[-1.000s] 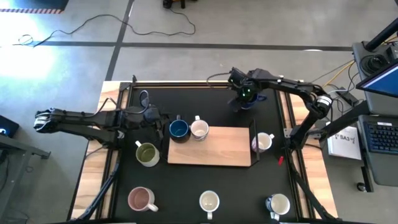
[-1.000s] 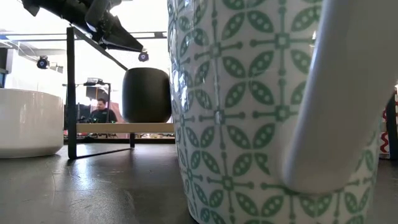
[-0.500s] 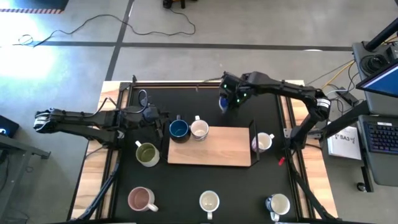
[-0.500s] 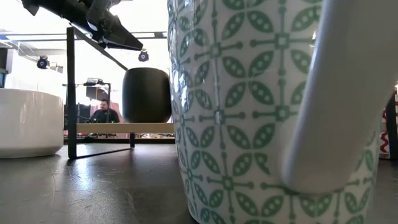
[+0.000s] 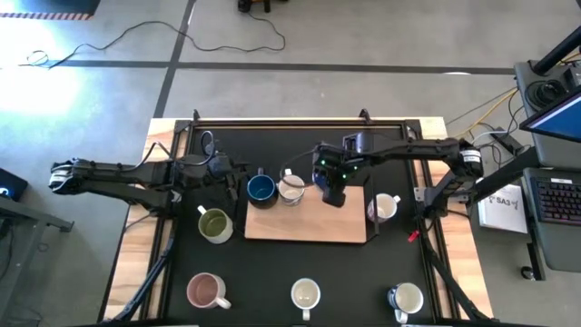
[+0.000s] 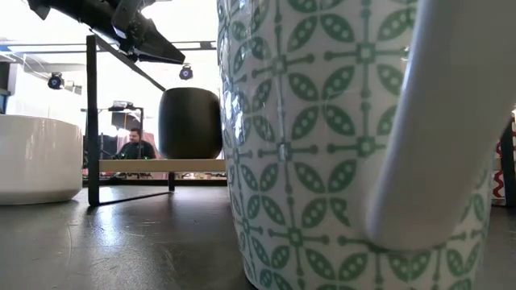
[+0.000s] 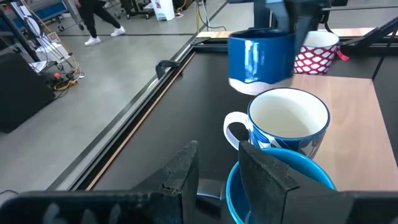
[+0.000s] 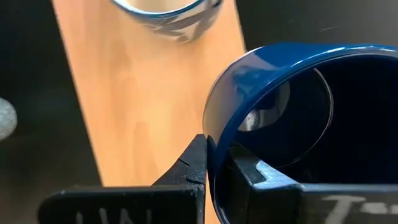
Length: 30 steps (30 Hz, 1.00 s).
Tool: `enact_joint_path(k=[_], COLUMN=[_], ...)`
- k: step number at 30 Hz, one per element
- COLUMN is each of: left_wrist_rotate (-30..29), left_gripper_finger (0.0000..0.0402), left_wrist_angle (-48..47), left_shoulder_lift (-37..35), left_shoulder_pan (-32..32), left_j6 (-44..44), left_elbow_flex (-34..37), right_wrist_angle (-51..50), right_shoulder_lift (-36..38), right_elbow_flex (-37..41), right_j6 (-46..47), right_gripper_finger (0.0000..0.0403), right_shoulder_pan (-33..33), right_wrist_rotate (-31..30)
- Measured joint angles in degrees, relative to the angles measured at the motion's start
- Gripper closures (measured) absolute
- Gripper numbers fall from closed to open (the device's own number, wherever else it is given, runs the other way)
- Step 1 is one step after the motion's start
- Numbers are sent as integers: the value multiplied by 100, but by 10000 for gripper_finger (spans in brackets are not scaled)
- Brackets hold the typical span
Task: Place coffee mugs
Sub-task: Put the dark blue mug on the shelf
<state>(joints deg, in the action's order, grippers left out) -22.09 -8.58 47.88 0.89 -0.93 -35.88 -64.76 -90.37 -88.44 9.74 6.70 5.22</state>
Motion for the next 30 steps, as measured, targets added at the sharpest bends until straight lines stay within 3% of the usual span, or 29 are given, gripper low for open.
enact_joint_path(k=[8, 18, 25, 30], left_wrist_rotate=[0, 6, 7, 10], left_gripper_finger=[306, 306, 306, 306], left_wrist_angle=[-2, -4, -4, -4], left_shoulder_lift=[0, 0, 0, 0], left_shoulder_pan=[0, 0, 0, 0], left_j6=[0, -147, -155, -155], left_elbow_flex=[-4, -4, -4, -4], right_wrist_angle=[-10, -388, -486, -541], right_shoulder_lift=[-2, -51, -63, -63], right_elbow_flex=[17, 78, 291, 613], right_j6=[793, 2245, 2363, 2347], right_gripper_finger=[389, 389, 390, 390], right_shoulder_pan=[-603, -1028, -1011, -966], right_wrist_rotate=[319, 166, -426, -395])
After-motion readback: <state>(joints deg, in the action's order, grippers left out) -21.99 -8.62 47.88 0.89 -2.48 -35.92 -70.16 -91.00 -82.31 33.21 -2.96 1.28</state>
